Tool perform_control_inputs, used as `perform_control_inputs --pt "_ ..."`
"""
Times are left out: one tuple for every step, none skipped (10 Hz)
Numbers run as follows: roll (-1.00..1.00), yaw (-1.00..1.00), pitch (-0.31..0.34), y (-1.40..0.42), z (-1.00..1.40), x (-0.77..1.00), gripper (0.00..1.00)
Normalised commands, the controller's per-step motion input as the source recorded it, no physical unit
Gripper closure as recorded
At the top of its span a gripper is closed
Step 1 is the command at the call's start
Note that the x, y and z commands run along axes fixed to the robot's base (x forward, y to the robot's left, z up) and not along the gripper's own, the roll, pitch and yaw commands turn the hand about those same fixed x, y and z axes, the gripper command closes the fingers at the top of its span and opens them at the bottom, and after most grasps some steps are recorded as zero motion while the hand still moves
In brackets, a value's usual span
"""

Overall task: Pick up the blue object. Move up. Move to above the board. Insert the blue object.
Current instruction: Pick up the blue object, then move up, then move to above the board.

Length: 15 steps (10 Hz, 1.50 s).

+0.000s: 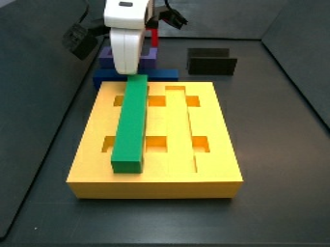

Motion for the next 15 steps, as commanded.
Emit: perform_control_inputs --pt "0.0 0.0 0.0 0.0 0.0 0.0 1.0" --pt "0.0 0.0 0.0 0.0 0.0 0.0 1.0" --pt "0.0 0.0 0.0 0.0 0.0 0.0 1.0" --pt "0.0 0.0 0.0 0.0 0.0 0.0 1.0" --pt "0.0 0.0 0.0 0.0 0.0 0.0 1.0" --pt "0.0 0.0 0.0 0.0 0.0 0.0 1.0" --pt "0.0 0.0 0.0 0.0 0.83 0.0 1.0" --pt "0.0 0.01 0.018 -0.04 0.82 -0.03 1.0" --pt "-0.03 0.01 0.053 -0.03 0.63 -0.07 1.0" --pt "-0.08 0.01 0.043 -0.01 0.35 -0.04 1.0" --pt "0.0 0.0 0.0 0.0 1.4 0.0 1.0" --pt "-0.01 -0.01 0.037 0.0 1.4 -0.01 1.0" --pt "-0.06 -0.01 0.059 0.0 1.4 -0.03 1.0" --pt "-0.11 -0.01 0.04 0.01 1.4 -0.02 1.0" --pt "-0.1 -0.01 0.045 0.01 1.4 0.01 1.0"
